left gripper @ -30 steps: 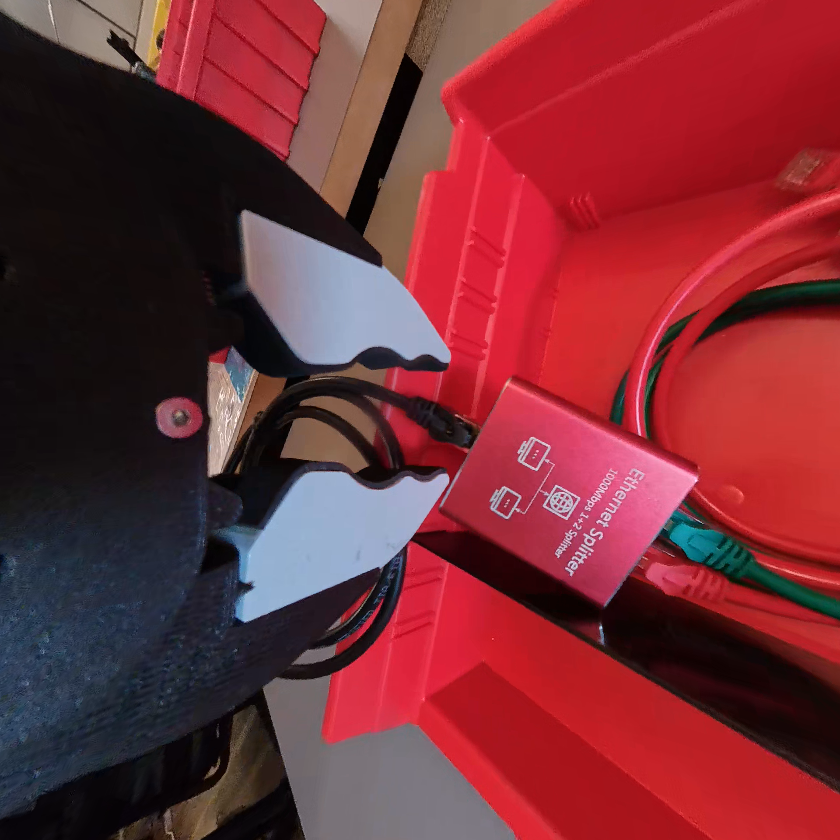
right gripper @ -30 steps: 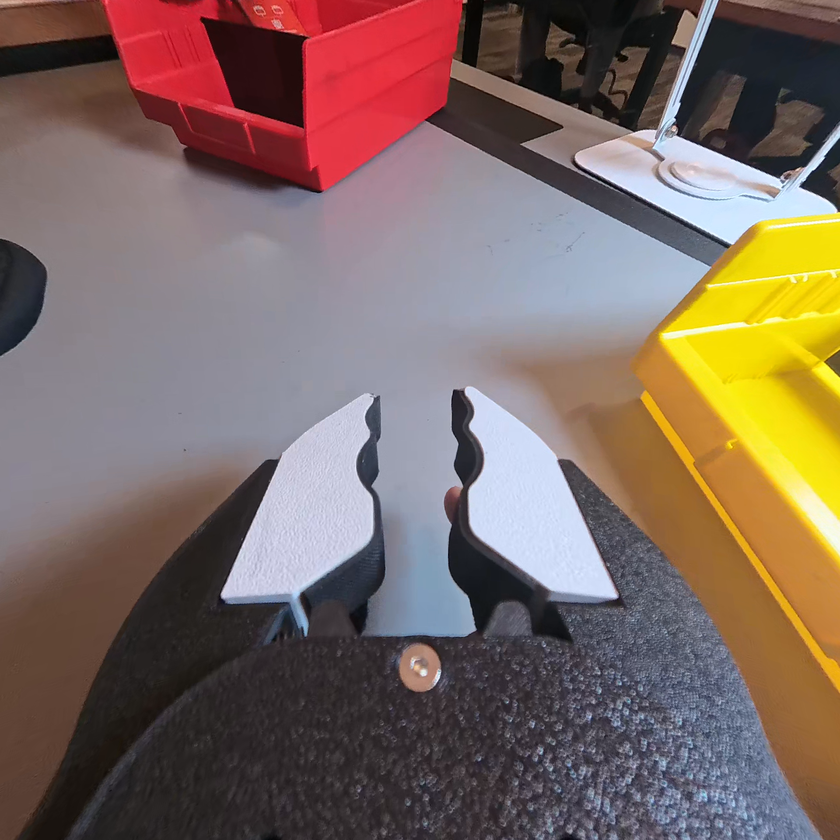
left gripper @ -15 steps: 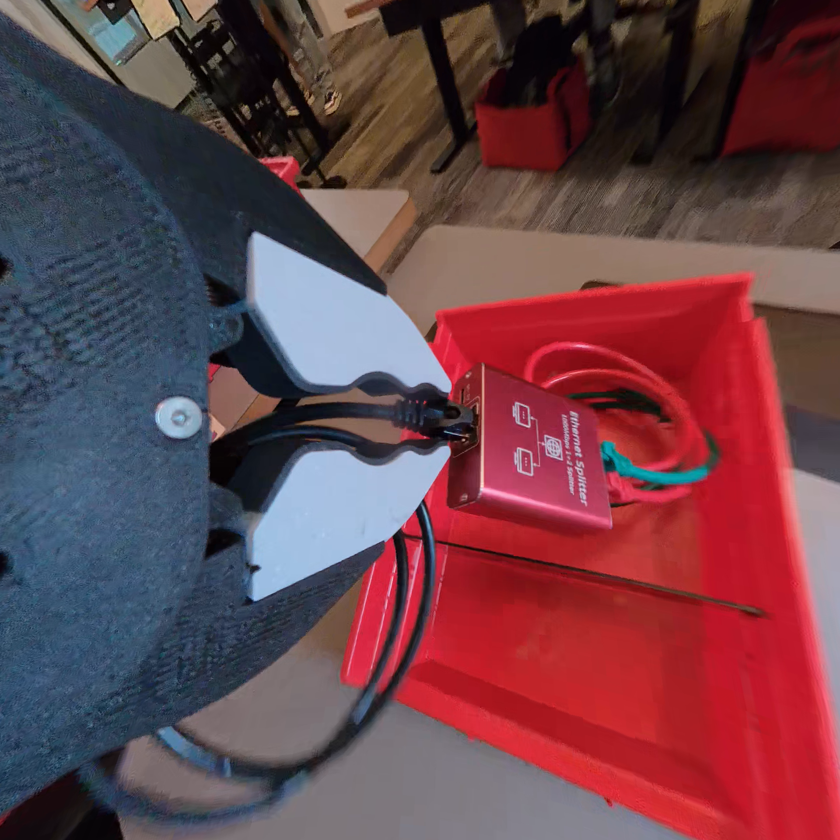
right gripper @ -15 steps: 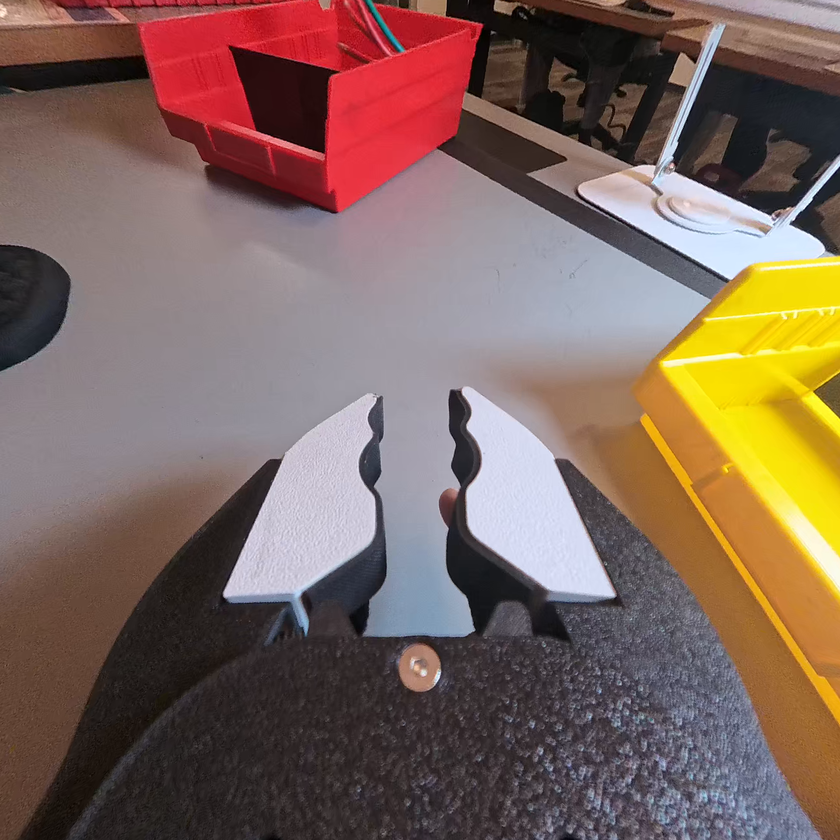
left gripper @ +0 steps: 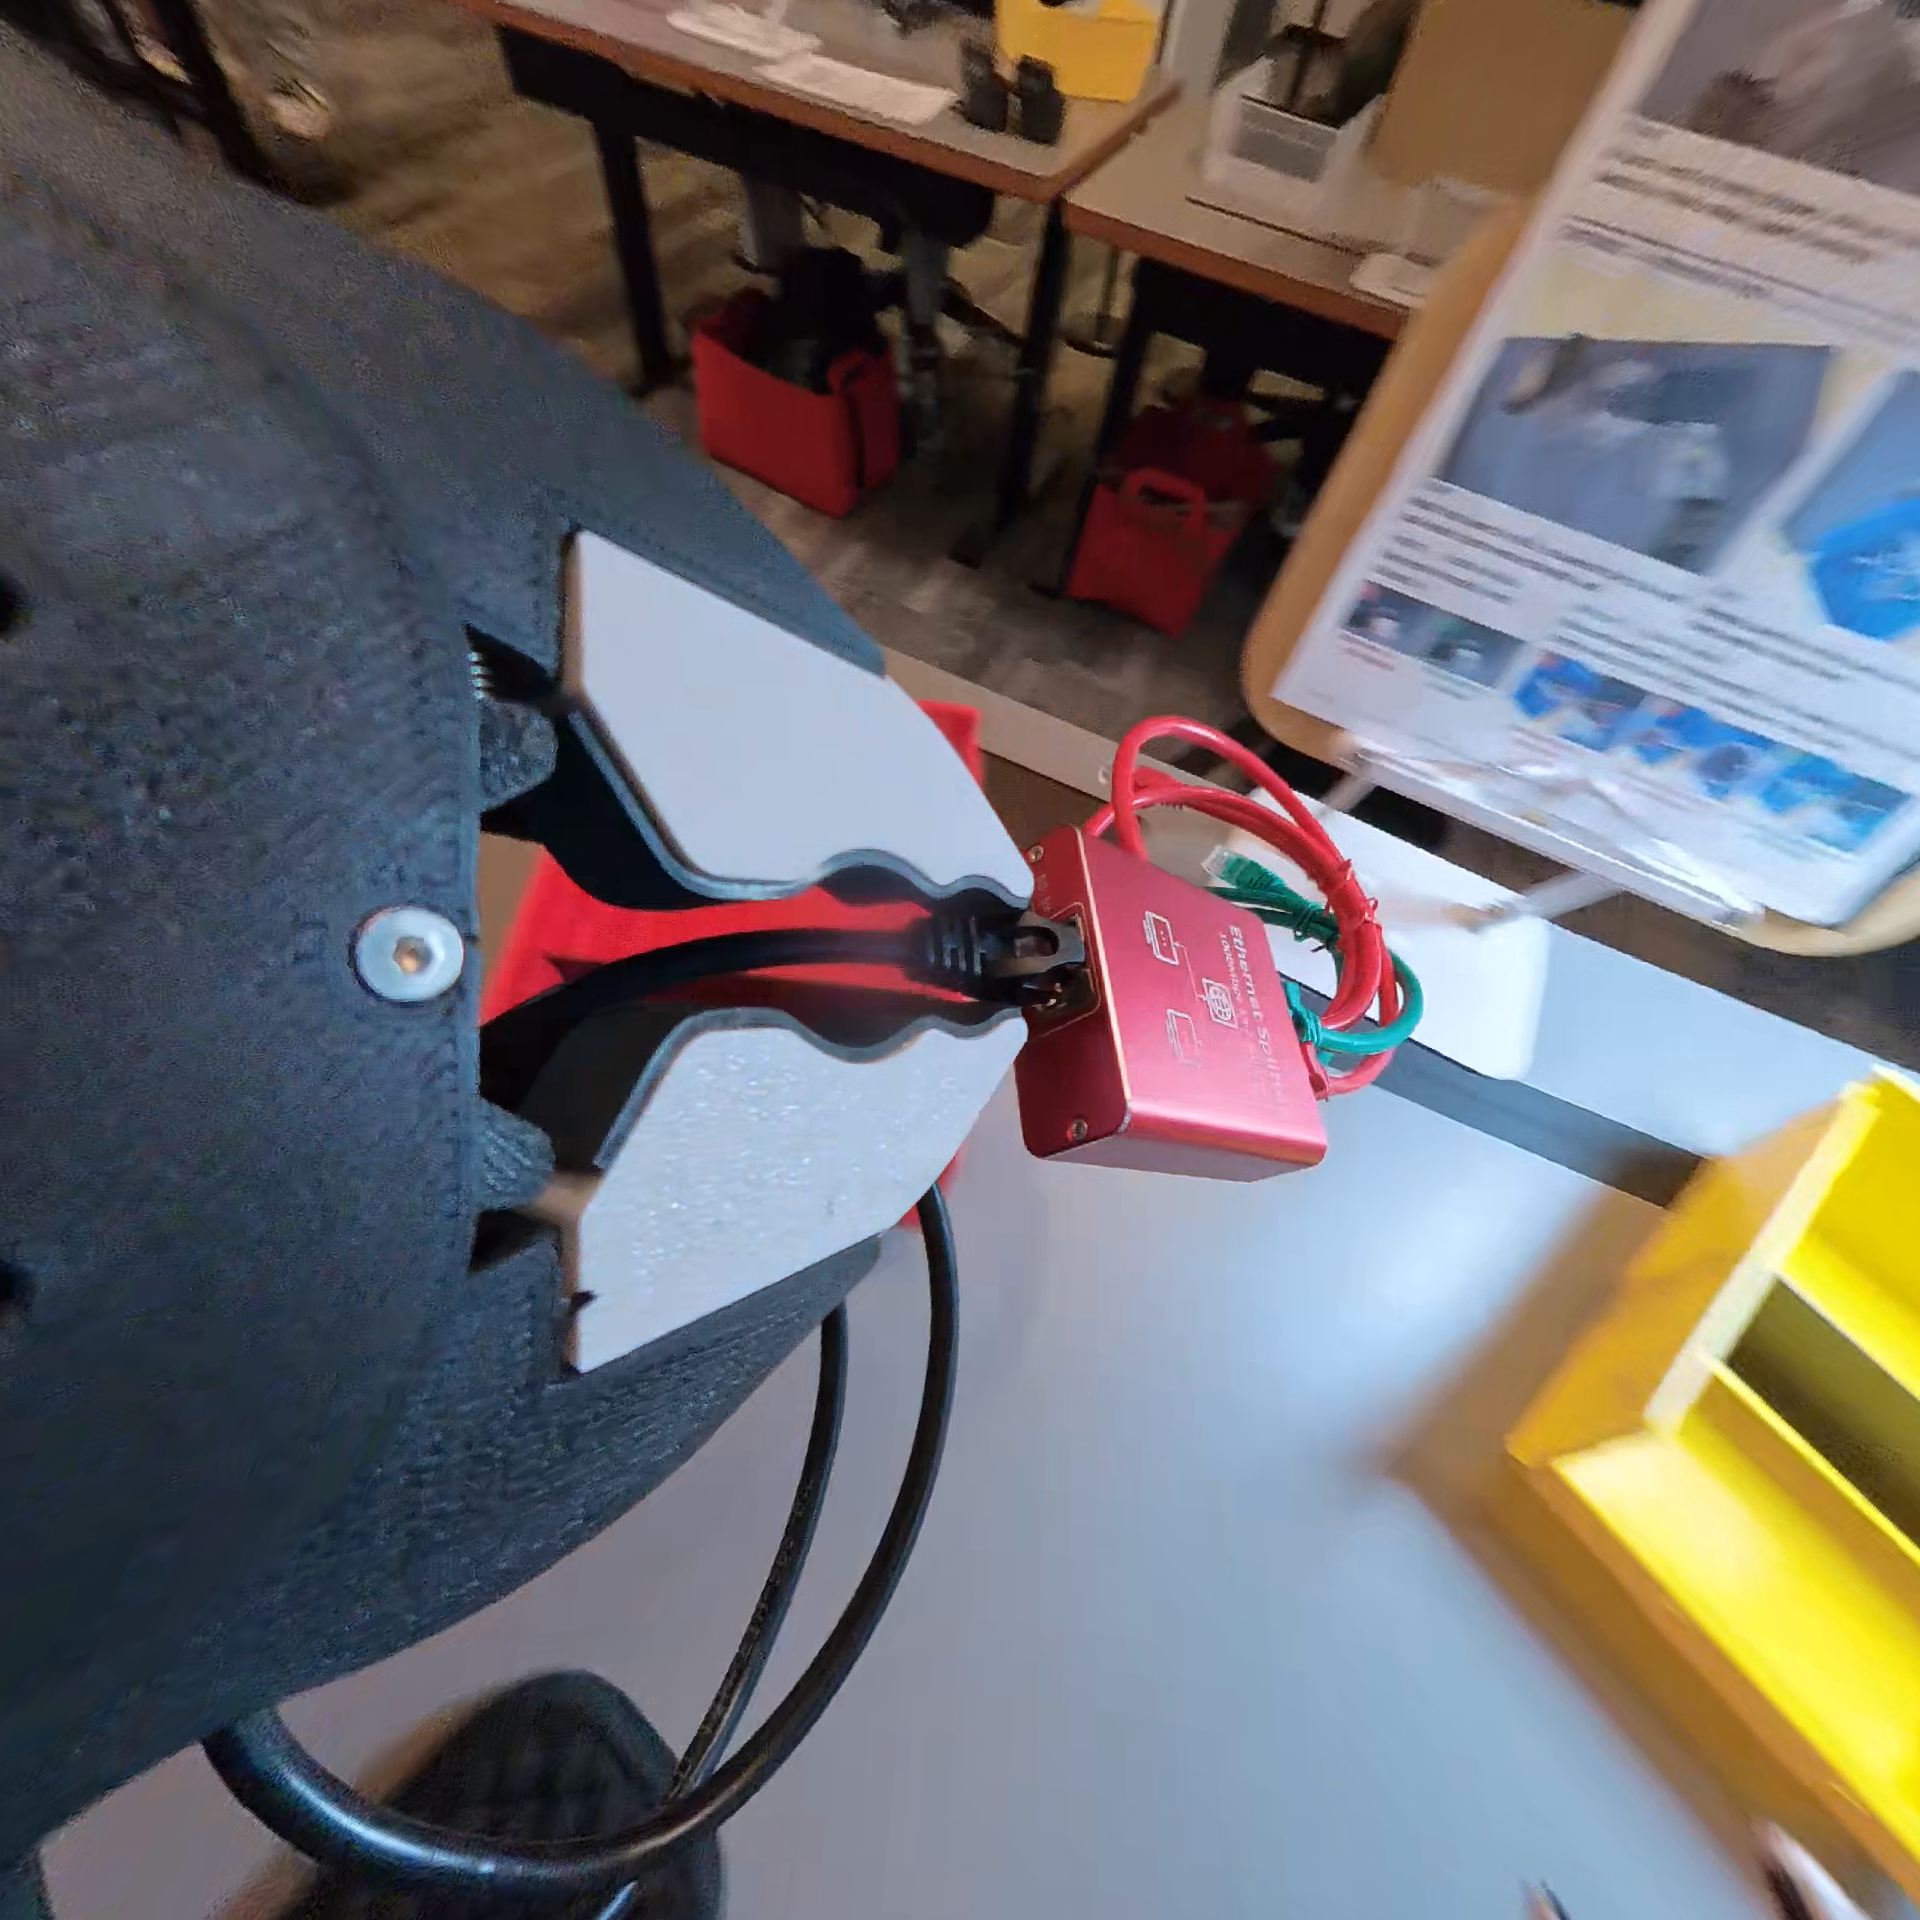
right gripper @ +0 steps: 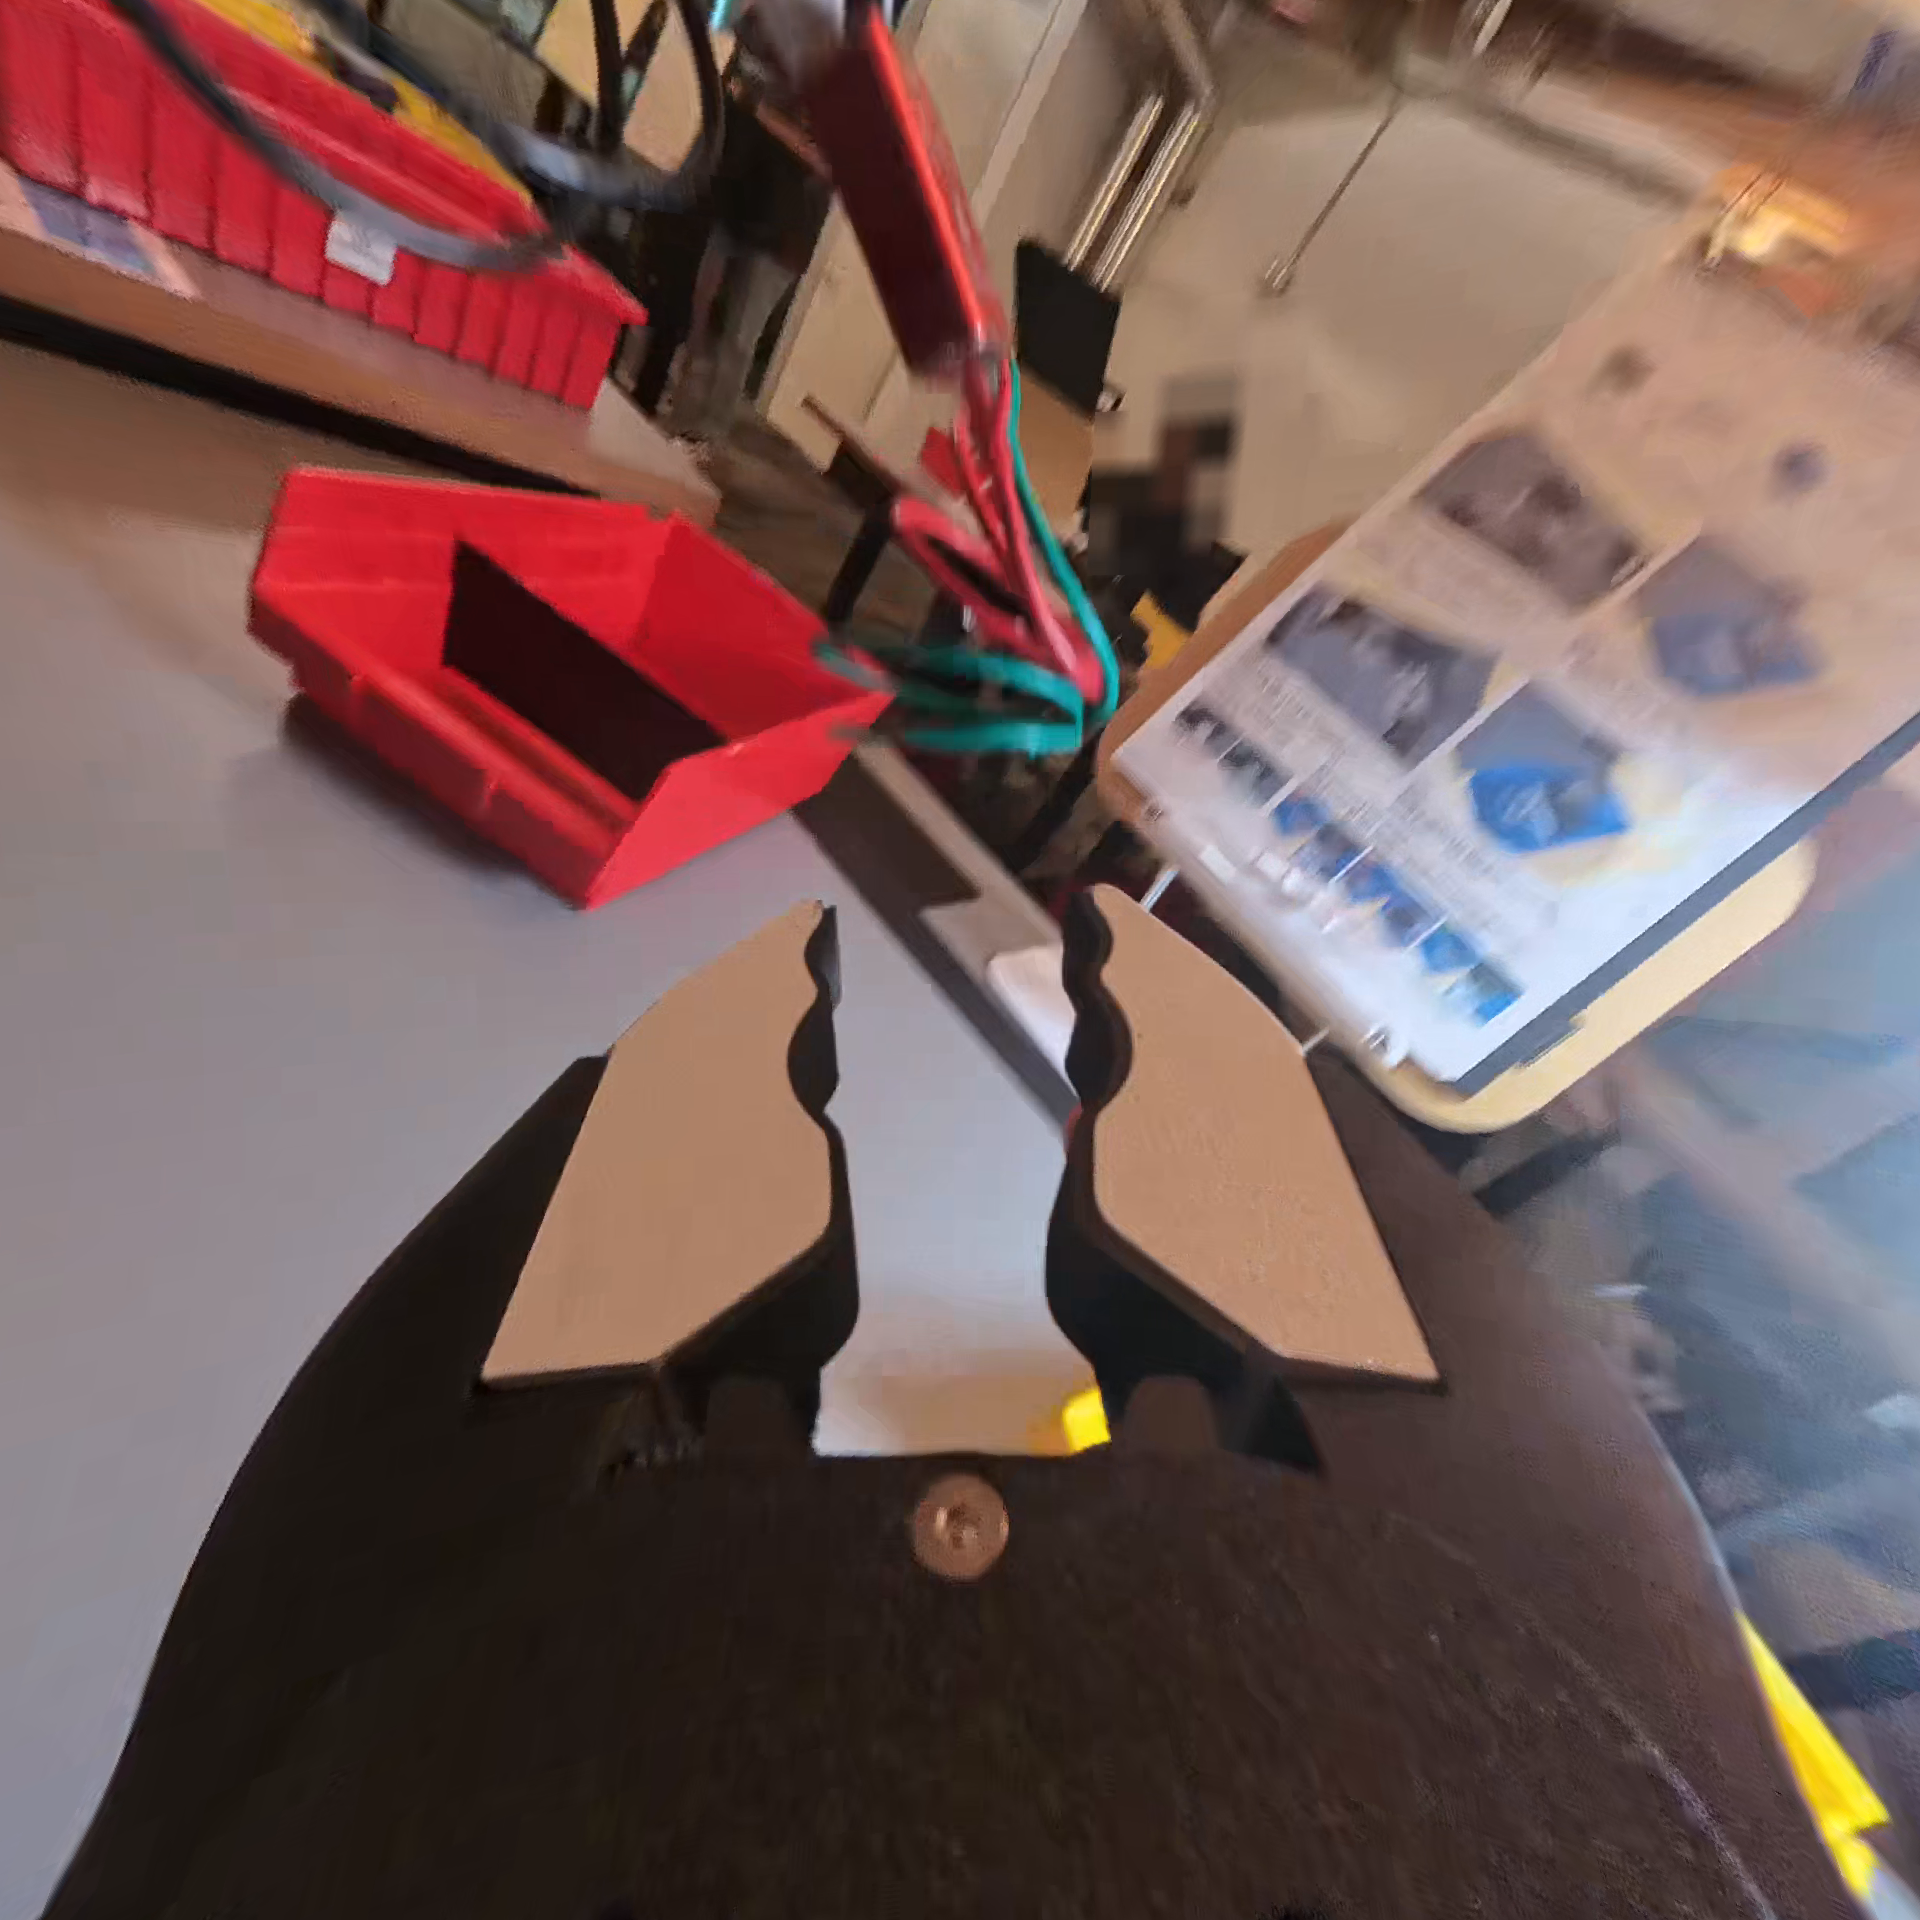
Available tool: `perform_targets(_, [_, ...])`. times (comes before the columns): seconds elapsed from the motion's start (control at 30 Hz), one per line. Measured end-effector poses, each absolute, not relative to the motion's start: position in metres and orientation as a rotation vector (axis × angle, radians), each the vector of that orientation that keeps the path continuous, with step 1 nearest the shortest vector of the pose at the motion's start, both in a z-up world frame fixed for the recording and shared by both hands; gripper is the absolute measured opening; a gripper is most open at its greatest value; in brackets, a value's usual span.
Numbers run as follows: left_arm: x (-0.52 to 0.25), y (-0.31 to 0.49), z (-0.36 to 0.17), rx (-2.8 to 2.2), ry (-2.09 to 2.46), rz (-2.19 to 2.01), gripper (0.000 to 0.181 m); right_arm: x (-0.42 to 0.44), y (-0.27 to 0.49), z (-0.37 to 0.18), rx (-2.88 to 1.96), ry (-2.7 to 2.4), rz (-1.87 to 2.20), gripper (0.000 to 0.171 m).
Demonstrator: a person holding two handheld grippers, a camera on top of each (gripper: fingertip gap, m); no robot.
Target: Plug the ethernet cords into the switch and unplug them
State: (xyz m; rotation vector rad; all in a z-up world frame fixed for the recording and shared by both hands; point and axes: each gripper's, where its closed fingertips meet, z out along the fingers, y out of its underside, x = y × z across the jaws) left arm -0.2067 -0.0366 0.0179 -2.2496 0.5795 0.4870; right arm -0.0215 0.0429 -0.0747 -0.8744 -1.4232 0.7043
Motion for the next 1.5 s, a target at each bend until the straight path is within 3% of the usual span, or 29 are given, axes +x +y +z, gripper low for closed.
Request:
perform_targets(0.03, [-0.190,-0.031,0.015,-2.212,0.577,0.450,0.016,-0.026,0.038,-0.059,-0.826,-1.391,0.667,0.044])
perform_targets(0.13, [-0.142,-0.013,-0.009,-2.140,0.568,0.311,0.016,-0.040,0.031,-0.033,-0.676,-1.329,0.415,0.050])
perform_targets(0.27, [-0.095,0.008,-0.059,-2.093,0.567,0.151,0.015,-0.064,0.039,-0.062,-0.619,-1.439,0.138,0.055])
perform_targets(0.4, [-0.069,0.014,-0.099,-2.047,0.569,0.043,0.017,-0.068,0.051,-0.108,-0.472,-1.524,0.018,0.028])
perform_targets(0.57, [-0.052,-0.011,-0.094,-1.847,0.426,-0.502,0.022,-0.047,0.050,-0.142,-0.161,-1.564,-0.038,0.027])
perform_targets(0.7, [-0.058,-0.014,-0.114,-1.833,0.250,-0.859,0.036,-0.030,0.026,-0.142,0.189,-1.561,-0.126,0.027])
perform_targets(0.87, [-0.006,-0.021,-0.131,-1.735,0.253,-1.438,0.049,-0.011,-0.021,-0.137,0.519,-1.569,-0.152,0.027])
perform_targets(1.0, [0.008,-0.030,-0.132,-1.609,0.326,-1.592,0.032,0.003,-0.032,-0.129,0.535,-1.559,-0.134,0.027])
perform_targets(1.23, [0.018,-0.020,-0.145,-1.627,0.259,-1.617,0.042,0.007,-0.025,-0.144,0.597,-1.593,-0.201,0.027])
perform_targets(1.5, [0.024,-0.020,-0.148,-1.562,0.167,-1.665,0.031,0.002,-0.014,-0.139,0.569,-1.606,-0.236,0.027])
